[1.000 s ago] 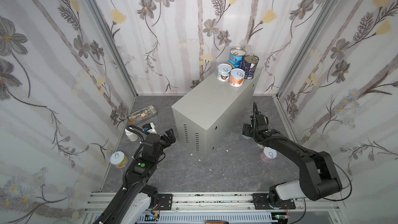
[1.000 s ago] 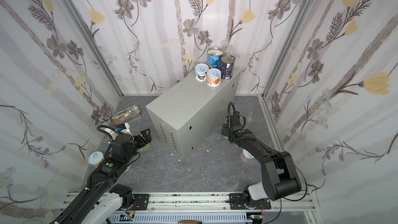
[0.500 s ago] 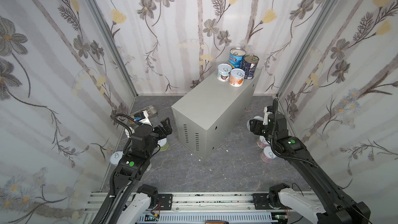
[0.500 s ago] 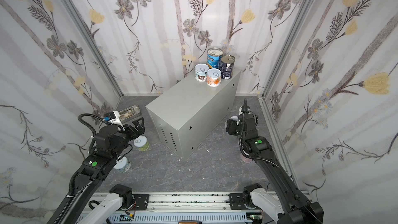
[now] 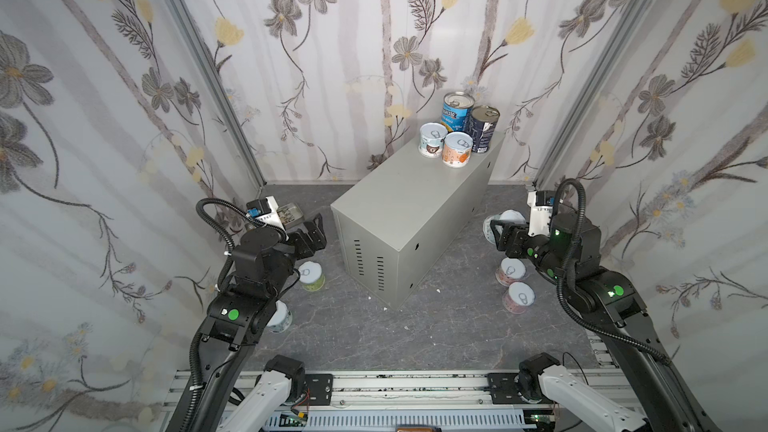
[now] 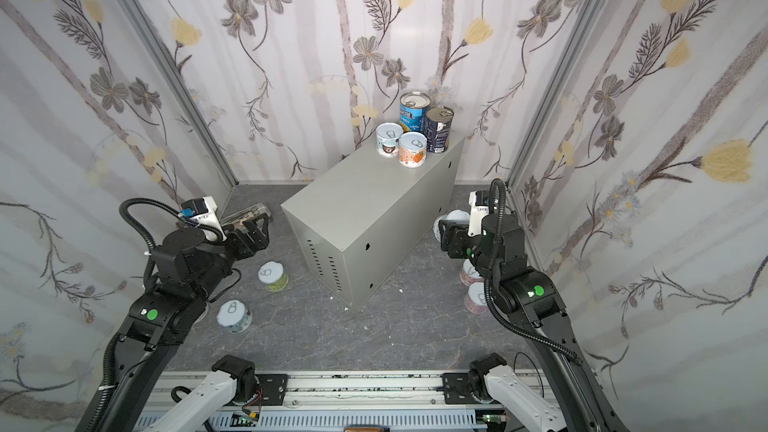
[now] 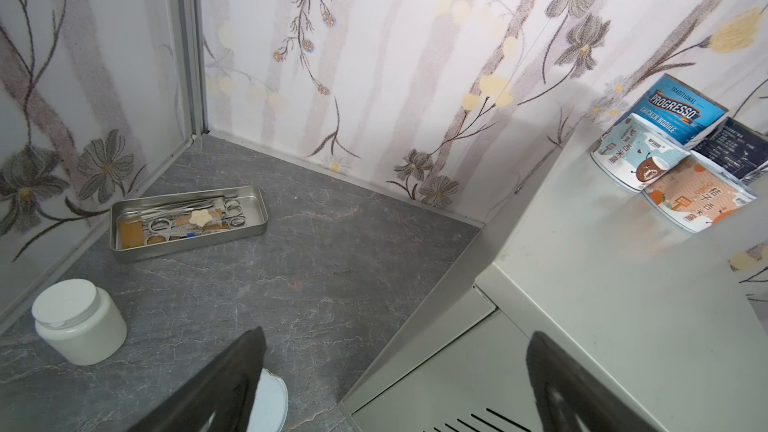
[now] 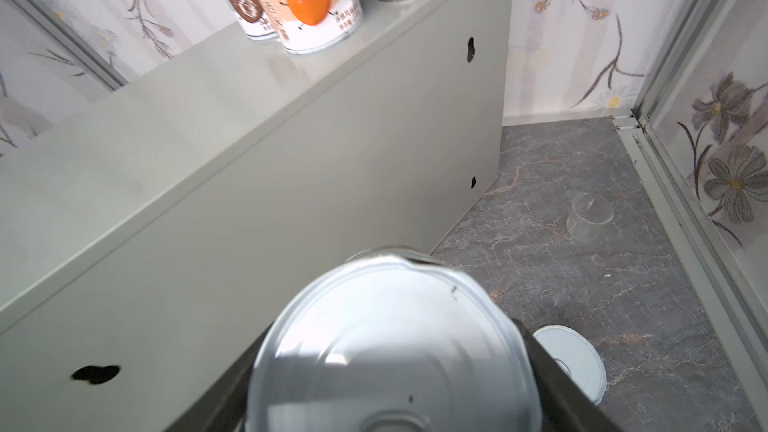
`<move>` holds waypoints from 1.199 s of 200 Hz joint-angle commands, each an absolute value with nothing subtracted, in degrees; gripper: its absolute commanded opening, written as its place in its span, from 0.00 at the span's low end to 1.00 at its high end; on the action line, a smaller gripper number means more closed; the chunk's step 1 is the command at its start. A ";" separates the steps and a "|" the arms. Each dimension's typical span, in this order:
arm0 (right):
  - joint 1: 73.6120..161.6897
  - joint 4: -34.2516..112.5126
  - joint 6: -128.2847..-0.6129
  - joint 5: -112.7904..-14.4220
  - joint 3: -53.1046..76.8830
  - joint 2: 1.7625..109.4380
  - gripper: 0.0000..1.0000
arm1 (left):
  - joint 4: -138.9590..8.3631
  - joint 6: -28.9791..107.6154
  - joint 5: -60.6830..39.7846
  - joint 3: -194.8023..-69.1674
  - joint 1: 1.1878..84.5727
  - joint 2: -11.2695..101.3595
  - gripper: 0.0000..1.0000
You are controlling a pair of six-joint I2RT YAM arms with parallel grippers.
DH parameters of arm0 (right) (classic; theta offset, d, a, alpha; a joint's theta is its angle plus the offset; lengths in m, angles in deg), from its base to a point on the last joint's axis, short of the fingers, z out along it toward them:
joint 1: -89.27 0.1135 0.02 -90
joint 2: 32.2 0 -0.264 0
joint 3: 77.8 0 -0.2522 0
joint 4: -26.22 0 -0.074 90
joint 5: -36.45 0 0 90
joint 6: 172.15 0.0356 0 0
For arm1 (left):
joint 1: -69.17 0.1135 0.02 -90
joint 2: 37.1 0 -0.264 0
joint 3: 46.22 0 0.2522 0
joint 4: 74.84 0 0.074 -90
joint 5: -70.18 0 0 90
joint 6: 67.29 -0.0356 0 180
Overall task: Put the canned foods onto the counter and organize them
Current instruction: 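Lift the can with the right gripper while the left gripper rises empty, then carry the light-blue print can with the right gripper up over the cabinet top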
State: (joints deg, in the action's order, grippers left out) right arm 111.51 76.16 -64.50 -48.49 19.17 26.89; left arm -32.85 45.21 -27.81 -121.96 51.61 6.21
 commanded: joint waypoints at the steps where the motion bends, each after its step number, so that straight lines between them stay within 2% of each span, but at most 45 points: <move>1: 112.55 76.65 -66.27 -48.26 14.65 28.01 0.55 | -31.99 43.22 -28.96 -124.49 51.66 7.16 1.00; 77: 115.43 82.59 -69.75 -51.03 -6.69 39.50 0.55 | -31.72 41.17 -28.67 -131.91 51.53 13.12 1.00; 160: 122.10 96.05 -74.34 -49.42 -38.81 62.26 0.55 | -32.07 39.76 -28.26 -137.83 51.55 19.57 1.00; 240: 127.00 98.32 -76.96 -48.62 -47.82 73.70 0.55 | -34.48 41.17 -27.82 -135.38 51.07 21.26 1.00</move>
State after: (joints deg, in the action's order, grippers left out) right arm 126.17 99.75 -75.45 -50.11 -46.19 71.39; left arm -31.78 40.62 -27.66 -136.32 51.24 21.25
